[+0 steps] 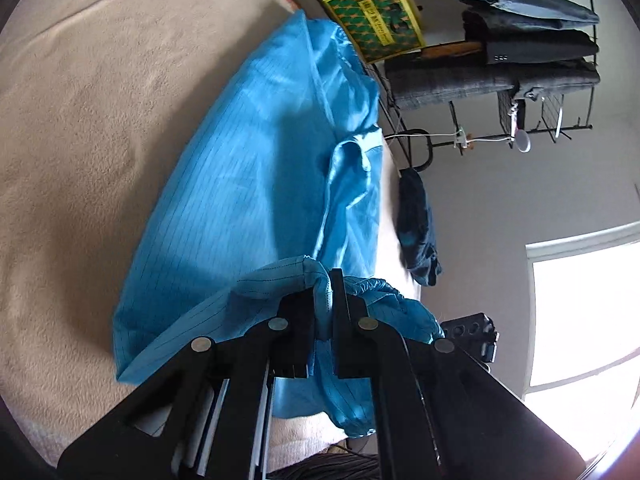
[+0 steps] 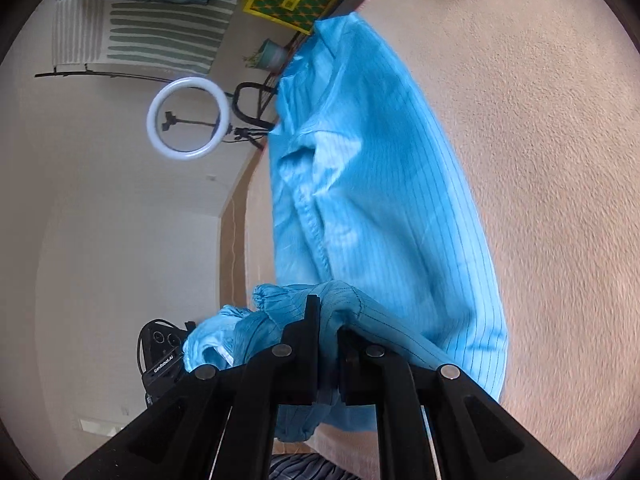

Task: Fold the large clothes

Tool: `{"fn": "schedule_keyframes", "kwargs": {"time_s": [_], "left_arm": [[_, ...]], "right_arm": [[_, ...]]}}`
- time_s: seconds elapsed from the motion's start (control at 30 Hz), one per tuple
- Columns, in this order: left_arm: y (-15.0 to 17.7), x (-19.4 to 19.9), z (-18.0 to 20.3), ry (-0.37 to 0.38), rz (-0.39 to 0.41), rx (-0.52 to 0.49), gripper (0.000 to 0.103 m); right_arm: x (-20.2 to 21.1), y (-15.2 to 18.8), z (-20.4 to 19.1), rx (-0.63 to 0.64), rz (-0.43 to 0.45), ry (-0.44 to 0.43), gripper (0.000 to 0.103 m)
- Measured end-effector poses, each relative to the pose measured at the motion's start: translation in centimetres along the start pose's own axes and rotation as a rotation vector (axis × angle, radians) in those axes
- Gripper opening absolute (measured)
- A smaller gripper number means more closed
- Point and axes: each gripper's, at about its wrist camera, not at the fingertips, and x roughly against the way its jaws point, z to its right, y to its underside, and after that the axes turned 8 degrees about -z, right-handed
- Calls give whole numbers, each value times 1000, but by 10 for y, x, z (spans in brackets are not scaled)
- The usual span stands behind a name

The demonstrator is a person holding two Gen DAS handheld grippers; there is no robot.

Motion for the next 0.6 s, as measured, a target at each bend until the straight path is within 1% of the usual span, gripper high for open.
{"fn": "schedule_keyframes", "kwargs": {"time_s": [0.07,0.17,0.3,0.47,0.57,0.6], "left_arm": [[-5,-7,-3,-16,4,17,3],[-11,-15,-5,-50,15,21,3],[-18,-23,-5,-75,17,18,3],[-21,-24,-8,-95,37,28,3],[-22,-23,-5,-104,43,18,3],[-22,-24,-5,-113,45,20,5]], "right_arm": [[-2,-5,0,13,5,23,5],[-5,-13,9,-22,11,16,5],[-13,-23,17,-23,1,43,5],[-15,-28,26,-47,-5,24,6],[-14,-30,27,-55,0,14,9],[-13,-30,26,-49,3,16,11]]}}
